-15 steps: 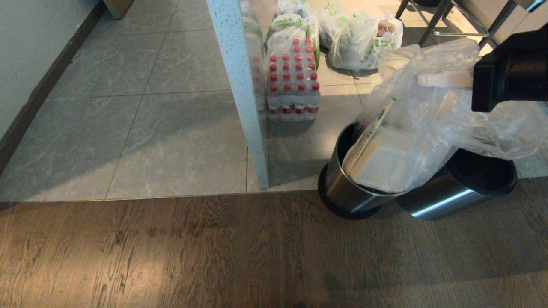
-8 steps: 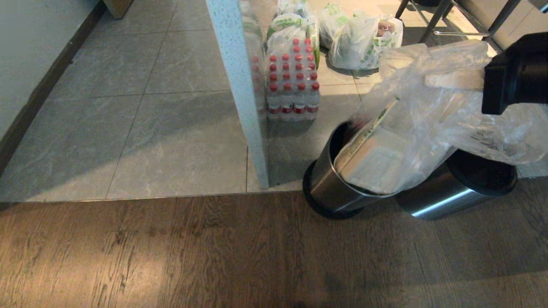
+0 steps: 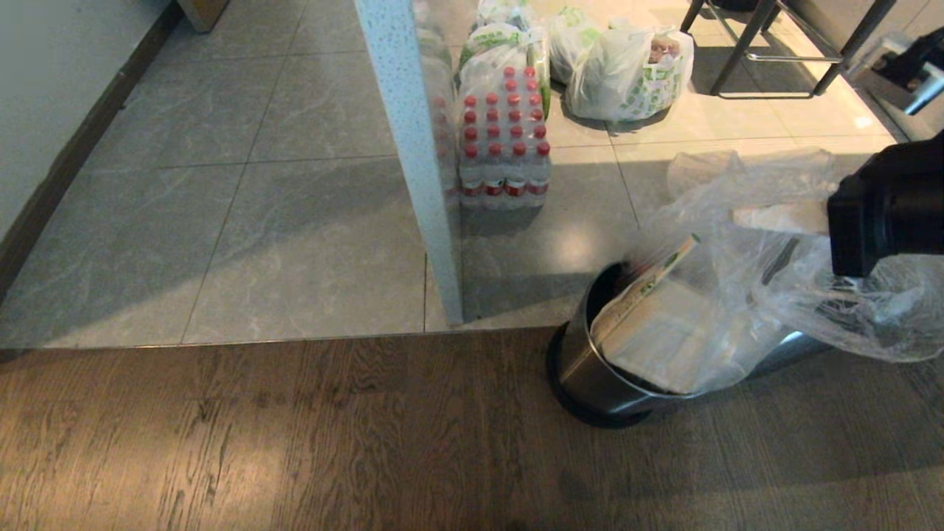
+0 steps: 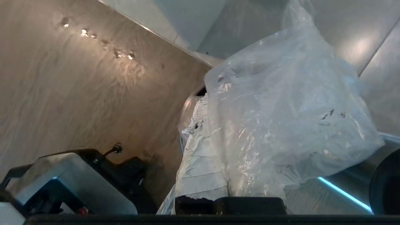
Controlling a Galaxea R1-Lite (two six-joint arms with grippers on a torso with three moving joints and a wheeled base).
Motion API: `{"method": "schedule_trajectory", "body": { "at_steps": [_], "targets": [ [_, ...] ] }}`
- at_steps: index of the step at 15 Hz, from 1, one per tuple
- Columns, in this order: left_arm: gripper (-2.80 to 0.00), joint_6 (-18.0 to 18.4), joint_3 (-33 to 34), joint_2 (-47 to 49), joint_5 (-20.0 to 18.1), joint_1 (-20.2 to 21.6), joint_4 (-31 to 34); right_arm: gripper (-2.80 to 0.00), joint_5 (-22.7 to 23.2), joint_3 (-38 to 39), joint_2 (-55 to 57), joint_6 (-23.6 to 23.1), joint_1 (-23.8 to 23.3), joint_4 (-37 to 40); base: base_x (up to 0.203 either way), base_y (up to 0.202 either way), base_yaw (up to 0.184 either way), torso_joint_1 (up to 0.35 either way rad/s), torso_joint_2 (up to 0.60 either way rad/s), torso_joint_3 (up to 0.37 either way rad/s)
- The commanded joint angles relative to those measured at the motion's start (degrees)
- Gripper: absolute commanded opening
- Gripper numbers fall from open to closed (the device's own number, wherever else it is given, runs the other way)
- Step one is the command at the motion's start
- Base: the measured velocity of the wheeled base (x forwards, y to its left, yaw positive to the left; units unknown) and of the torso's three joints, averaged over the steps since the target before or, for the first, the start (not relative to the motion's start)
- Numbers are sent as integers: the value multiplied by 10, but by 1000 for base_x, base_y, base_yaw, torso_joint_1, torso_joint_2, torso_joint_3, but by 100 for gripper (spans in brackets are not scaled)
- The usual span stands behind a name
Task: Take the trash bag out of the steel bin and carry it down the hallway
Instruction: Pick up the trash bag
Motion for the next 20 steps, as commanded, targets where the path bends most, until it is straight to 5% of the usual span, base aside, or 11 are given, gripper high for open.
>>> {"method": "schedule_trajectory", "body": {
  "at_steps": [1, 3, 7, 11, 17, 20],
  "targets": [
    [-280, 0, 1, 0, 0, 0, 0, -280, -1, -32, -2, 0, 0, 5, 0, 0, 0, 0, 0, 0],
    [-280, 0, 1, 0, 0, 0, 0, -280, -4, -105, -8, 1, 0, 10, 0, 0, 0, 0, 0, 0],
    [-280, 0, 1, 0, 0, 0, 0, -280, -15, -31, -28, 1, 0, 12, 0, 0, 0, 0, 0, 0],
    [-280, 0, 1, 0, 0, 0, 0, -280, -19, -100, -34, 2, 1, -6, 0, 0, 0, 0, 0, 0],
    [-280, 0, 1, 0, 0, 0, 0, -280, -23, 93, -43, 2, 1, 5, 0, 0, 0, 0, 0, 0],
    [-280, 0, 1, 0, 0, 0, 0, -280, -23, -19, -19, 3, 1, 6, 0, 0, 0, 0, 0, 0]
  ]
}}
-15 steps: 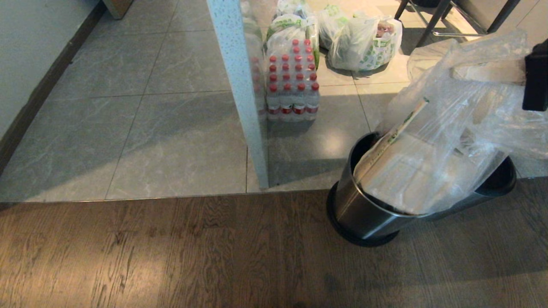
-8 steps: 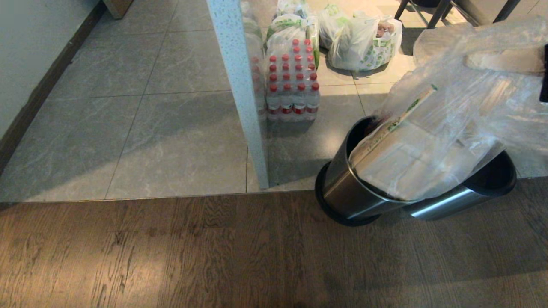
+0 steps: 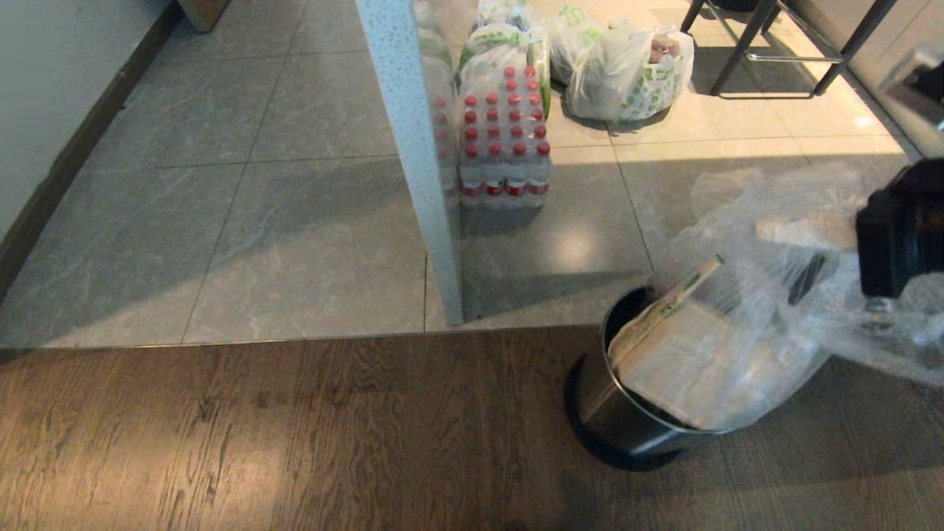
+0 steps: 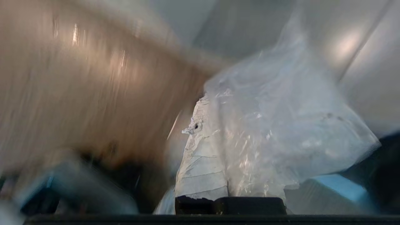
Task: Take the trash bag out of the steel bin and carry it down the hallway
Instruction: Pick up the trash bag
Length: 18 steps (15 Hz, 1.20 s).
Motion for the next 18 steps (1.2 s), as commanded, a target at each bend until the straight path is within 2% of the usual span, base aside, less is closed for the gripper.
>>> {"method": "schedule_trajectory", "body": {
  "at_steps": [1, 3, 6, 8, 12, 15, 18],
  "targets": [
    [-280, 0, 1, 0, 0, 0, 0, -280, 1, -71, 12, -1, 0, 0, 0, 0, 0, 0, 0, 0],
    [-280, 0, 1, 0, 0, 0, 0, -280, -6, -77, 4, -1, -1, 0, 0, 0, 0, 0, 0, 0],
    [-280, 0, 1, 0, 0, 0, 0, -280, -22, -2, -3, 0, 0, 12, 0, 0, 0, 0, 0, 0],
    [-280, 0, 1, 0, 0, 0, 0, -280, -30, -18, -7, -1, 0, 20, 0, 0, 0, 0, 0, 0],
    [-280, 0, 1, 0, 0, 0, 0, -280, -32, 90, -28, -4, 0, 20, 0, 0, 0, 0, 0, 0],
    [-280, 0, 1, 0, 0, 0, 0, -280, -32, 42, -25, -3, 0, 6, 0, 0, 0, 0, 0, 0],
    [-280, 0, 1, 0, 0, 0, 0, -280, -32, 111, -30, -5, 0, -9, 0, 0, 0, 0, 0, 0]
  ]
}}
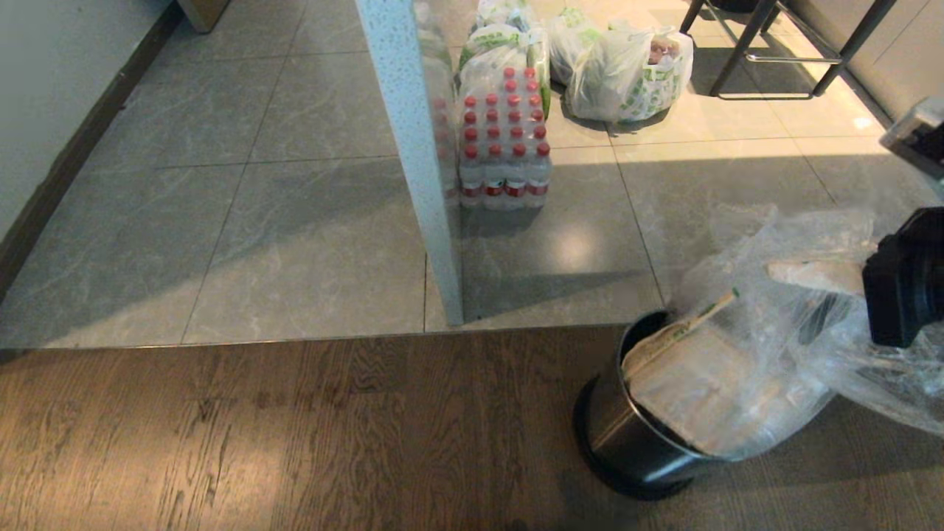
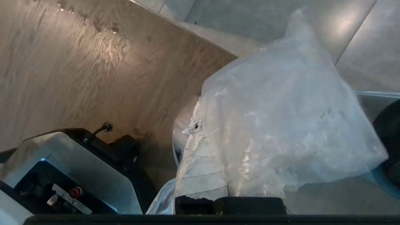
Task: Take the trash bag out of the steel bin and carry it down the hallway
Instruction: Pick up the trash bag, then put the trash bag at the door
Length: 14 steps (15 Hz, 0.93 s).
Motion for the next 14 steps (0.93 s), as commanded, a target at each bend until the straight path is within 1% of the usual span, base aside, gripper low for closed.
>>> {"method": "schedule_trajectory", "body": {
  "at_steps": [1, 2, 4, 5, 6, 7, 9, 10, 14],
  "targets": [
    [-280, 0, 1, 0, 0, 0, 0, -280, 1, 19, 4, -1, 0, 0, 0, 0, 0, 0, 0, 0],
    [-280, 0, 1, 0, 0, 0, 0, -280, 2, -5, 12, -1, 1, -2, 0, 0, 0, 0, 0, 0],
    [-280, 0, 1, -1, 0, 0, 0, -280, 6, -104, 27, 0, 4, -8, 0, 0, 0, 0, 0, 0],
    [-280, 0, 1, 0, 0, 0, 0, -280, 6, -134, 27, 0, 4, -11, 0, 0, 0, 0, 0, 0],
    [-280, 0, 1, 0, 0, 0, 0, -280, 7, -140, 24, 0, 5, -12, 0, 0, 0, 0, 0, 0],
    [-280, 0, 1, 0, 0, 0, 0, -280, 7, -123, 19, 0, 5, -13, 0, 0, 0, 0, 0, 0],
    [-280, 0, 1, 0, 0, 0, 0, -280, 8, -46, 5, 1, 6, -16, 0, 0, 0, 0, 0, 0],
    [-280, 0, 1, -1, 0, 0, 0, -280, 8, -33, -4, 1, 6, -16, 0, 0, 0, 0, 0, 0],
    [-280, 0, 1, 0, 0, 0, 0, -280, 10, -40, -40, 3, 6, -21, 0, 0, 0, 0, 0, 0]
  ]
}}
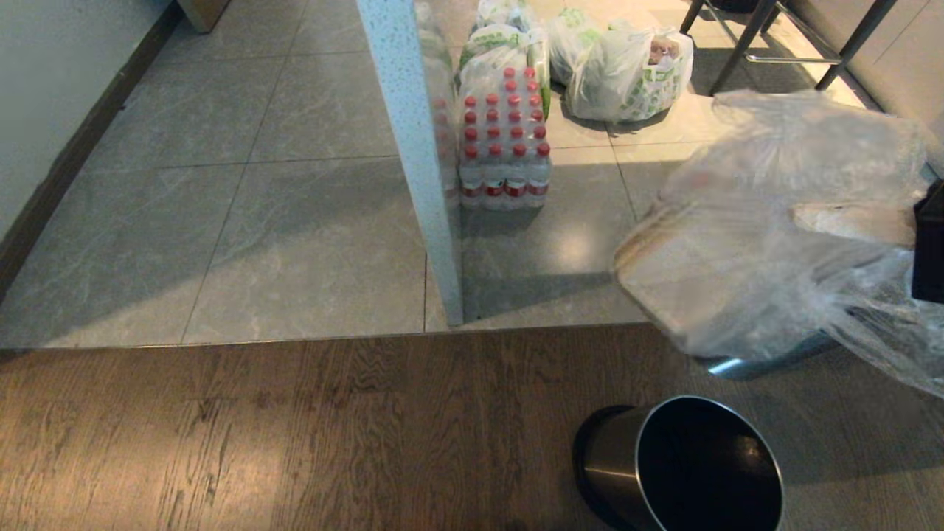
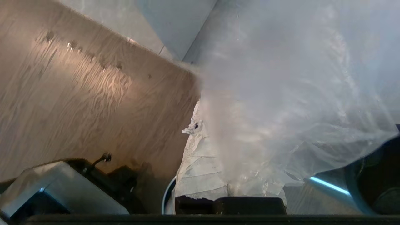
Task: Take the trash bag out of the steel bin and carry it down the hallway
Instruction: Put the trash bag at the door
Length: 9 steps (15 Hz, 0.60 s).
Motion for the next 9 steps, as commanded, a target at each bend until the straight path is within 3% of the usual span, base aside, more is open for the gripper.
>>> {"method": "schedule_trajectory", "body": {
  "at_steps": [1, 6, 9],
  "targets": [
    [-280, 0, 1, 0, 0, 0, 0, -280, 1, -1, -18, -1, -1, -6, 0, 0, 0, 0, 0, 0],
    [-280, 0, 1, 0, 0, 0, 0, -280, -1, 7, -65, -2, -26, -17, 0, 0, 0, 0, 0, 0],
    [-280, 0, 1, 0, 0, 0, 0, -280, -3, 63, -130, -1, -47, -14, 0, 0, 0, 0, 0, 0]
  ]
}}
